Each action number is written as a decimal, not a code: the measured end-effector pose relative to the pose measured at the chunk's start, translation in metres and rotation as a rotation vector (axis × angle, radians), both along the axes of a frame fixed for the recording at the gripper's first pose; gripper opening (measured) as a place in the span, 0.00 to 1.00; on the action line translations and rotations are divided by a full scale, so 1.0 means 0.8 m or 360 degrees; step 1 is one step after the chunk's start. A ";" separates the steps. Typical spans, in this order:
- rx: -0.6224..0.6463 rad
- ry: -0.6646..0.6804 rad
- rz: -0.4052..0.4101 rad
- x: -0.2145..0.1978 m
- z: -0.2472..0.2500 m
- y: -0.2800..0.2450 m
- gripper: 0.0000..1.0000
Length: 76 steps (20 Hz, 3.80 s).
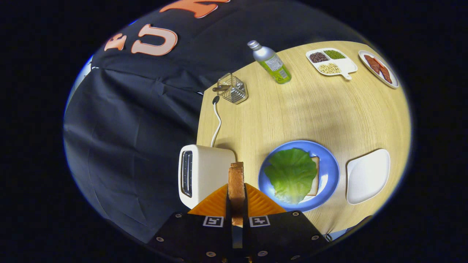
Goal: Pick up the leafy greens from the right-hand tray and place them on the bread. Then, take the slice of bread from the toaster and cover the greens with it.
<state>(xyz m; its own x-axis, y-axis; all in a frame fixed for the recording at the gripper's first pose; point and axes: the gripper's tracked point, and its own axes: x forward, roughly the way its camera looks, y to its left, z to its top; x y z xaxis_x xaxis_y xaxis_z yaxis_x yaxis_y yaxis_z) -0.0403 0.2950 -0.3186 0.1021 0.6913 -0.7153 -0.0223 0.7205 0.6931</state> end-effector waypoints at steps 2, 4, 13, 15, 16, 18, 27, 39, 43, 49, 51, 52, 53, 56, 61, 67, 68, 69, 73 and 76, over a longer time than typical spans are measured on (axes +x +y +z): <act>0.0015 0.0018 -0.0012 -0.003 -0.015 -0.009 0.11; 0.0016 0.0040 -0.0028 -0.005 -0.030 -0.017 0.11; 0.0039 0.0042 -0.0059 -0.006 -0.082 -0.035 0.11; 0.0022 0.0020 -0.0049 -0.003 -0.093 -0.039 0.11; -0.0015 0.0021 -0.0048 -0.002 -0.103 -0.042 0.11; -0.0075 0.0030 -0.0043 -0.004 -0.118 -0.051 0.11; -0.0332 -0.0034 -0.0035 -0.001 -0.163 -0.083 0.50; -0.0326 -0.0719 -0.0296 0.100 0.021 -0.133 0.96; -0.0361 -0.1152 -0.0348 0.131 0.133 -0.148 0.98; -0.0430 -0.1716 -0.0487 0.142 0.297 -0.188 0.98; -0.0460 -0.1843 -0.0537 0.141 0.338 -0.203 0.98; -0.0481 -0.1904 -0.0560 0.135 0.358 -0.206 0.98; -0.0495 -0.1968 -0.0581 0.136 0.380 -0.213 0.98; -0.0545 -0.2107 -0.0603 0.120 0.416 -0.235 0.98; -0.0624 -0.2405 -0.0750 0.106 0.495 -0.271 0.98; -0.0771 -0.2619 -0.0869 0.083 0.547 -0.301 0.99; -0.0800 -0.2631 -0.0880 0.081 0.551 -0.307 0.99; -0.0816 -0.2642 -0.0889 0.076 0.553 -0.311 0.99; -0.0793 -0.2570 -0.0891 0.073 0.546 -0.313 1.00; -0.0791 -0.2585 -0.0912 0.075 0.552 -0.319 1.00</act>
